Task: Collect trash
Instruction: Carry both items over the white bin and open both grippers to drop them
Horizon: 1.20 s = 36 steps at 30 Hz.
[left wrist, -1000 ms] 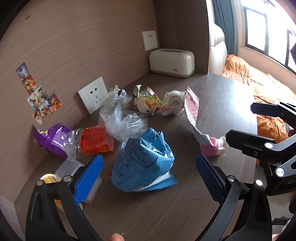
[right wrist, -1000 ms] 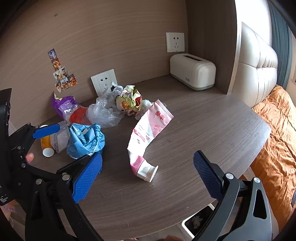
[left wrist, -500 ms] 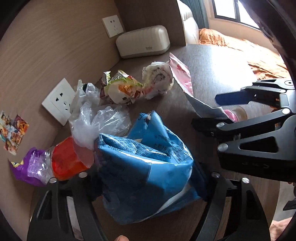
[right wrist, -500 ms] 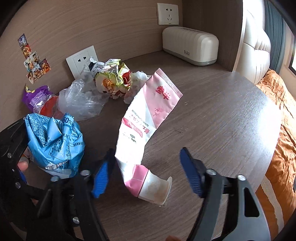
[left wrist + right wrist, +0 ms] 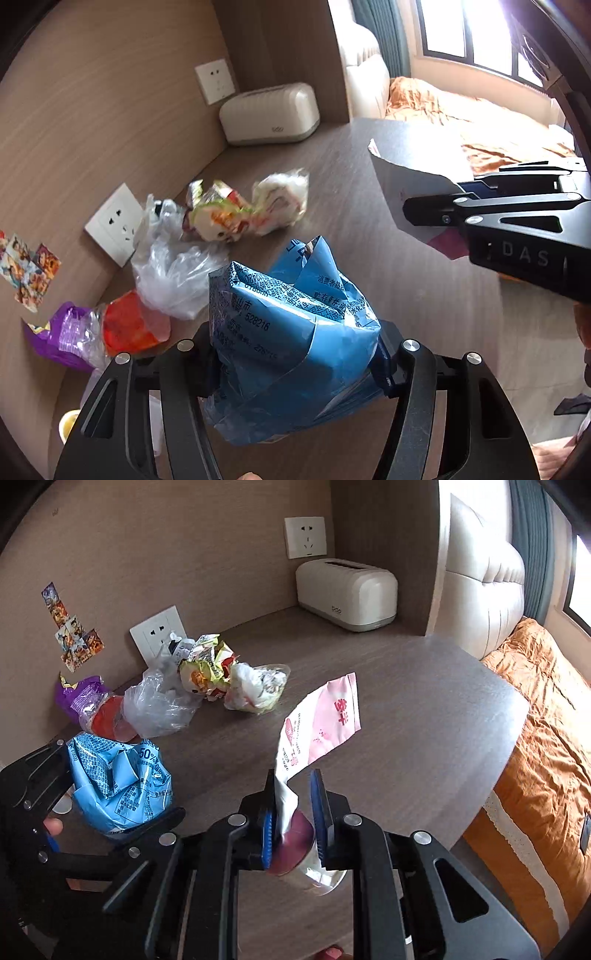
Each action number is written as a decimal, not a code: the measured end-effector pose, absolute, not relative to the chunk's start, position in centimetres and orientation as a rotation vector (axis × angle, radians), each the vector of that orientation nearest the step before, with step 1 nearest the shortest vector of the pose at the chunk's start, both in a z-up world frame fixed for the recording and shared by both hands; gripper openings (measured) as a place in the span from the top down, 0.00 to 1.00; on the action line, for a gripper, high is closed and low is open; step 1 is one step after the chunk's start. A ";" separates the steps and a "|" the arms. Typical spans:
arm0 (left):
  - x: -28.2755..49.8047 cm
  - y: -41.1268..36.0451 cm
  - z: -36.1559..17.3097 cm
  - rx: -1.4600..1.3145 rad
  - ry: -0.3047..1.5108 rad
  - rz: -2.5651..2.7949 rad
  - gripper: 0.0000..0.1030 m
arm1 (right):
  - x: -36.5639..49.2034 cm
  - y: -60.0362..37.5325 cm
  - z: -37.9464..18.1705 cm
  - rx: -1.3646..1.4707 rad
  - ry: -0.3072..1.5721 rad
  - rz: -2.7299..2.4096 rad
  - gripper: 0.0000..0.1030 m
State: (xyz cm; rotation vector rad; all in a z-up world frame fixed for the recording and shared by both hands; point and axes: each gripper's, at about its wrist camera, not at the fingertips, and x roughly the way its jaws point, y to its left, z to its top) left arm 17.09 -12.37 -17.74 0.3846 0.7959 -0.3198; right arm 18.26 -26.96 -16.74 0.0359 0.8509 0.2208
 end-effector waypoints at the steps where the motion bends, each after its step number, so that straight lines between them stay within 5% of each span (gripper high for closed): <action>1: 16.7 -13.1 -17.2 0.376 0.789 -0.332 0.41 | 17.9 -27.7 -16.4 0.039 0.845 0.213 0.82; 9: 14.0 -21.7 -16.2 0.365 0.768 -0.500 0.43 | 13.4 -35.8 -15.9 0.085 0.832 0.082 0.81; 20: 10.6 -34.5 -22.1 0.456 0.829 -0.756 0.44 | 8.8 -46.0 -21.4 0.238 0.948 -0.087 0.81; 34: 12.1 -42.6 -42.9 0.481 1.030 -0.901 0.43 | 10.6 -54.8 -41.0 0.421 1.140 -0.103 0.81; 36: 12.4 -43.0 -45.5 0.482 1.032 -0.908 0.29 | 10.9 -55.2 -44.0 0.437 1.152 -0.087 0.74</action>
